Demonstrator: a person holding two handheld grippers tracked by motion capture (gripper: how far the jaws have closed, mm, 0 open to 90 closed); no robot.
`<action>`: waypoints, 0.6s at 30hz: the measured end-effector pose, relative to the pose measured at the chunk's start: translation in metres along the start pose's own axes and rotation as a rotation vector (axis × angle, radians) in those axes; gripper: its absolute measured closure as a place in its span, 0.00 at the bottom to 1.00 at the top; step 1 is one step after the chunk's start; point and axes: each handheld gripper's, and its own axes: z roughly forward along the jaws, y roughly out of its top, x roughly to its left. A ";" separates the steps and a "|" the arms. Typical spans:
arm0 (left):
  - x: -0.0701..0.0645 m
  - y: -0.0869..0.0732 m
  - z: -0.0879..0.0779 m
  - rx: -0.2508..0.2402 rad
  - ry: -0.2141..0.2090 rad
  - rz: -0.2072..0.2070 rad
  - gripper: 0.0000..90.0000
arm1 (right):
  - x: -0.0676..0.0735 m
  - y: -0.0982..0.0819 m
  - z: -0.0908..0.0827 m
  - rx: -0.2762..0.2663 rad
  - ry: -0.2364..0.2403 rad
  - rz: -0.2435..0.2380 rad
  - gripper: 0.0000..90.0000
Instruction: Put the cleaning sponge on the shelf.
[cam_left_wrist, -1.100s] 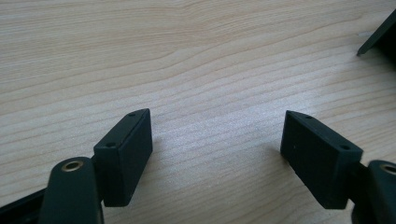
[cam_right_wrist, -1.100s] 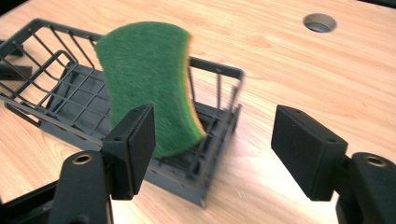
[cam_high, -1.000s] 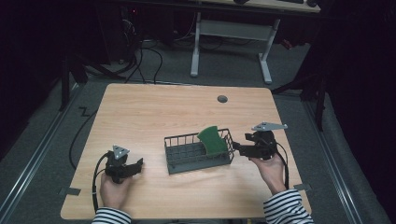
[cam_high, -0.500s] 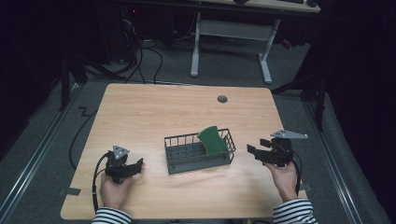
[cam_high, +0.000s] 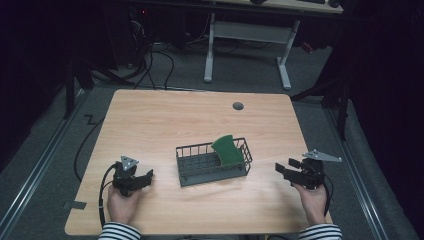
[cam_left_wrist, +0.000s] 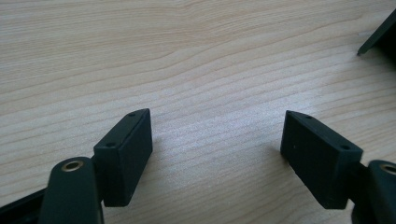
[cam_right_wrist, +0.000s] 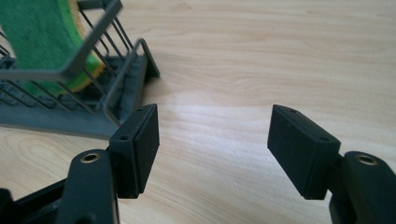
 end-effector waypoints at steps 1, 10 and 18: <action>0.000 0.000 0.000 0.001 -0.001 0.001 0.28 | -0.001 -0.003 0.001 0.004 -0.004 0.005 0.38; 0.000 0.000 0.000 0.000 0.000 0.000 0.28 | -0.008 -0.025 0.015 0.039 -0.039 0.028 0.39; 0.000 0.000 0.000 0.000 0.001 0.000 0.28 | -0.010 -0.045 0.030 0.069 -0.090 0.027 0.39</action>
